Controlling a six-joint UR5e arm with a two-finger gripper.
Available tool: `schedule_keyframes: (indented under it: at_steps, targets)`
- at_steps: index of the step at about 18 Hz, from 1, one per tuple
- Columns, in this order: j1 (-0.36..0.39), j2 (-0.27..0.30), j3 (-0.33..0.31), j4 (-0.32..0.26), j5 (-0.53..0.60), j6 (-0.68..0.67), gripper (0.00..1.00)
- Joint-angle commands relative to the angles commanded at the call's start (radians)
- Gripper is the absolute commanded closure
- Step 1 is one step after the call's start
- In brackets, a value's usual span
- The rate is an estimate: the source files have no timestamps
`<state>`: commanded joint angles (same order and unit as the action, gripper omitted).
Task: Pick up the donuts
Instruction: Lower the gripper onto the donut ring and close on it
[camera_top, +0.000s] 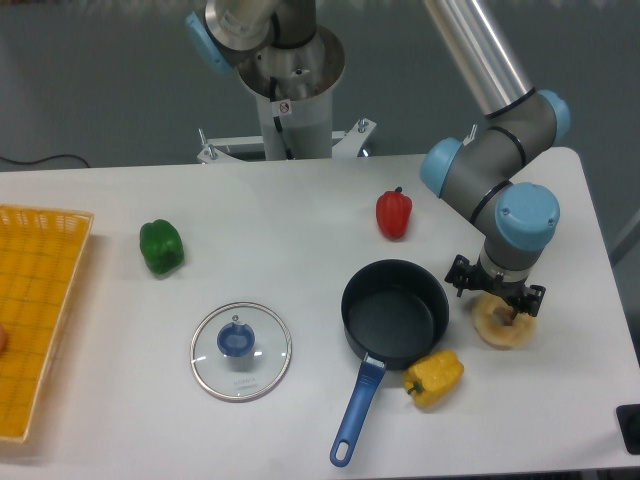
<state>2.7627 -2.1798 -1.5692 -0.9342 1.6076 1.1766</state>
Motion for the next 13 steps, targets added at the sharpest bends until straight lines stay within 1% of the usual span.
schedule_keyframes:
  at_steps: [3, 9, 11, 12, 13]
  targets:
    - [0.0, -0.003, -0.012, 0.0, -0.002, 0.002, 0.0]
    - [0.0, -0.006, -0.012, 0.002, -0.003, 0.005, 0.0]
    - [0.0, -0.009, -0.008, 0.0, -0.003, 0.005, 0.08]
    - [0.0, -0.009, -0.008, 0.0, -0.003, 0.005, 0.17]
    - [0.0, -0.008, -0.008, 0.0, -0.003, 0.003, 0.29]
